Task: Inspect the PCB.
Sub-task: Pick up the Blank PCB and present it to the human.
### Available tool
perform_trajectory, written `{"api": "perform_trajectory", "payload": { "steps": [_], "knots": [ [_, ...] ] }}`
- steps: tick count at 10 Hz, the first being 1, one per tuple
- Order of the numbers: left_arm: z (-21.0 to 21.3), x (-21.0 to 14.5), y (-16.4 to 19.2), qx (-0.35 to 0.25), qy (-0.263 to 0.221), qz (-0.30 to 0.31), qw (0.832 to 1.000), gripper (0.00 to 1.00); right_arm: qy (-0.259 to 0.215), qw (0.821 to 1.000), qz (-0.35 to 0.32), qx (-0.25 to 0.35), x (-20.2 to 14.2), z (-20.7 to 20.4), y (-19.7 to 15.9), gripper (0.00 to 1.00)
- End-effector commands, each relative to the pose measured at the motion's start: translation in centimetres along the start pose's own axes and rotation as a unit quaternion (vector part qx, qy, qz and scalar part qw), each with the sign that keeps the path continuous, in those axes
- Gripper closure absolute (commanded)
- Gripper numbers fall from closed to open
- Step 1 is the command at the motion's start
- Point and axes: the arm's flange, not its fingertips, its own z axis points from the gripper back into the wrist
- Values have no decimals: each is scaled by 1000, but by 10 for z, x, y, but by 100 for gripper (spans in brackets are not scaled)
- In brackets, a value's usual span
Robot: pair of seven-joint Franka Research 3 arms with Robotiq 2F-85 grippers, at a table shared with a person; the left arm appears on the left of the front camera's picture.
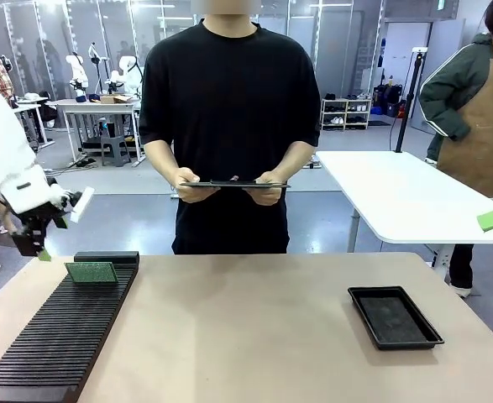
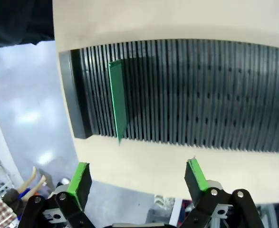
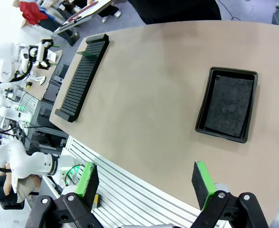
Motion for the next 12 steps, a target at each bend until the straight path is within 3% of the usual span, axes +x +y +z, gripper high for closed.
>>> {"api": "perform_trajectory", "payload": {
  "steps": [1,4,8,10,11,12],
  "knots": [
    [-27,-8,18,2,-43,14,999,0,0,1000,7,3,0,0,-2,0],
    [-73,-19,31,0,-20,57,998,0,0,1000,7,3,0,0,-2,0],
    [-122,-28,49,-27,-49,82,995,0,0,1000,7,3,0,0,-2,0],
    [-139,-29,55,-40,-41,80,995,0,0,1000,7,3,0,0,-2,0],
    [-143,-28,57,-44,-36,71,996,21,0,1000,7,3,0,0,-2,0],
    [-145,-28,59,-46,-31,67,996,56,0,1000,7,3,0,0,-2,0]
  ]
}}
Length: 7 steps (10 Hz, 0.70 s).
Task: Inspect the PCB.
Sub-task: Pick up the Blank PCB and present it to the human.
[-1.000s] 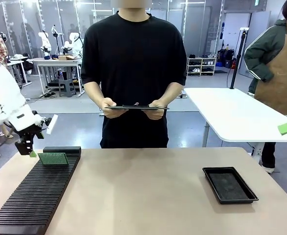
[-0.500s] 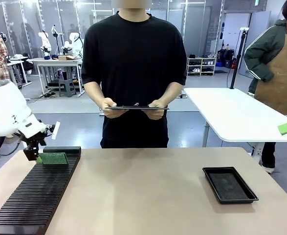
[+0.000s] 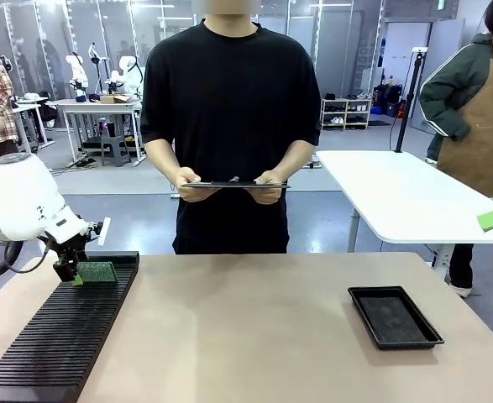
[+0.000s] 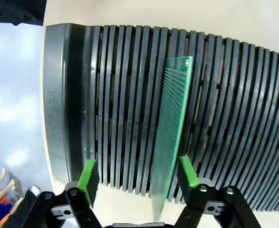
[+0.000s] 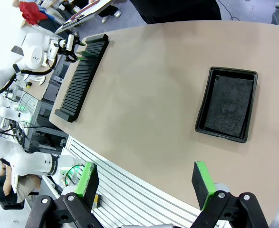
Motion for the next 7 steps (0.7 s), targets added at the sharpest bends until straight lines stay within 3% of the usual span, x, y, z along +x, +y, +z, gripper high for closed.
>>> {"api": "perform_trajectory", "payload": {
  "steps": [1,2,5,7],
  "knots": [
    [2,-3,11,-12,9,-16,1000,81,0,1000,7,4,0,0,-2,0],
    [5,-3,10,-17,19,-24,999,100,0,1000,7,4,0,0,-2,0],
    [5,-7,10,-38,7,-36,999,97,0,1000,7,4,0,0,-2,0],
    [9,-6,11,-44,-6,-38,998,100,0,1000,7,4,0,0,-2,0]
  ]
}}
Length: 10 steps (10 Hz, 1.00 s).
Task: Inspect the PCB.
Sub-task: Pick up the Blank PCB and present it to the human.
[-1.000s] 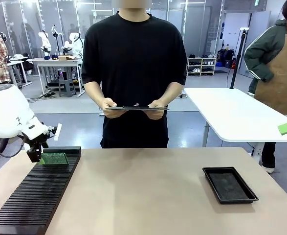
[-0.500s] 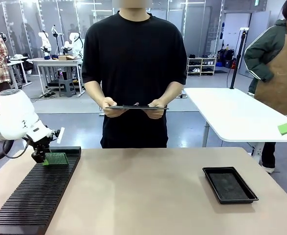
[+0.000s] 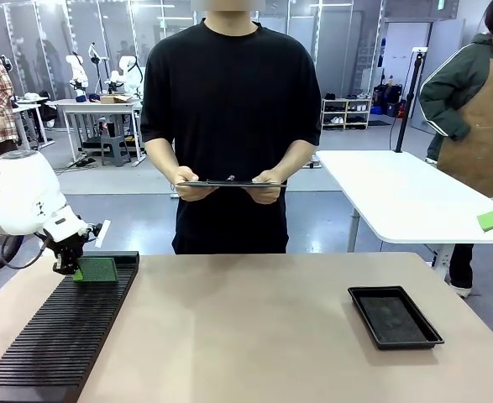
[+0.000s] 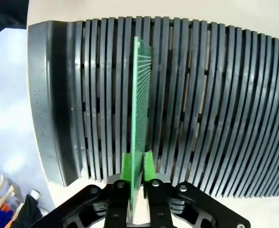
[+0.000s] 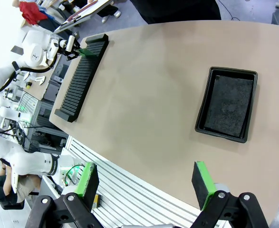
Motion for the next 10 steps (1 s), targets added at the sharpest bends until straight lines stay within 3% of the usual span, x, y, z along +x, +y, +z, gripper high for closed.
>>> {"api": "perform_trajectory", "payload": {
  "steps": [1,5,6,7,8,10],
  "knots": [
    [10,-5,7,-25,-28,-14,999,100,0,1000,7,4,0,1,-2,0],
    [65,-5,4,-43,-24,39,998,100,0,1000,7,4,0,1,-2,0],
    [88,-5,2,-29,-31,55,998,100,0,1000,7,4,0,1,-2,0],
    [108,-8,-3,-41,-70,88,993,100,0,1000,7,4,0,1,-2,0],
    [118,-14,-8,-76,-131,149,977,100,0,1000,7,4,0,1,-2,0],
    [119,-27,-20,-128,-250,270,921,100,0,1000,7,4,0,1,-2,0]
  ]
}}
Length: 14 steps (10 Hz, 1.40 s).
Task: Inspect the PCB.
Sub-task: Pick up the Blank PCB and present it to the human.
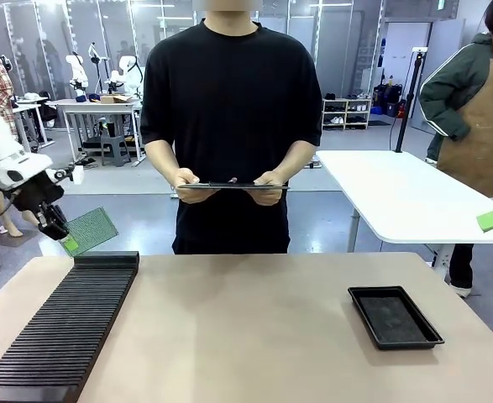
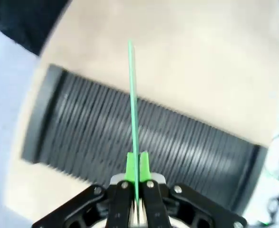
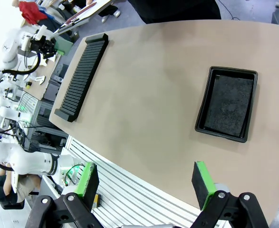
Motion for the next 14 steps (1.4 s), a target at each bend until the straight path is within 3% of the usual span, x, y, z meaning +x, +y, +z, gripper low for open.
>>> {"api": "perform_trajectory", "payload": {
  "steps": [1,3,5,6,8,9,10,12,13,14],
  "knots": [
    [-7,-14,2,-56,-123,91,987,100,-2,1000,8,4,0,1,-1,0],
    [-29,-19,-3,-132,-217,154,955,100,-2,1000,8,4,0,1,-1,0],
    [-48,-16,0,-223,-271,186,918,100,-2,1000,8,4,0,1,-1,0],
    [-56,-18,4,-288,-299,211,885,100,-2,1000,8,4,0,1,-1,0],
    [-80,-12,2,-344,-307,251,851,100,-2,1000,8,4,0,1,-1,0],
    [-93,-11,4,-367,-293,299,831,100,-2,1000,8,4,0,1,-1,0],
    [-107,-12,8,-382,-269,383,797,100,-2,1000,8,4,0,1,-1,0],
    [-115,-14,9,-363,-271,420,786,100,-2,1000,8,4,0,1,-1,0],
    [-120,-9,11,-370,-279,404,789,100,-2,1000,8,4,0,1,-1,0],
    [-121,-26,4,-372,-262,401,795,100,-2,1000,8,4,0,1,-1,0]
  ]
}}
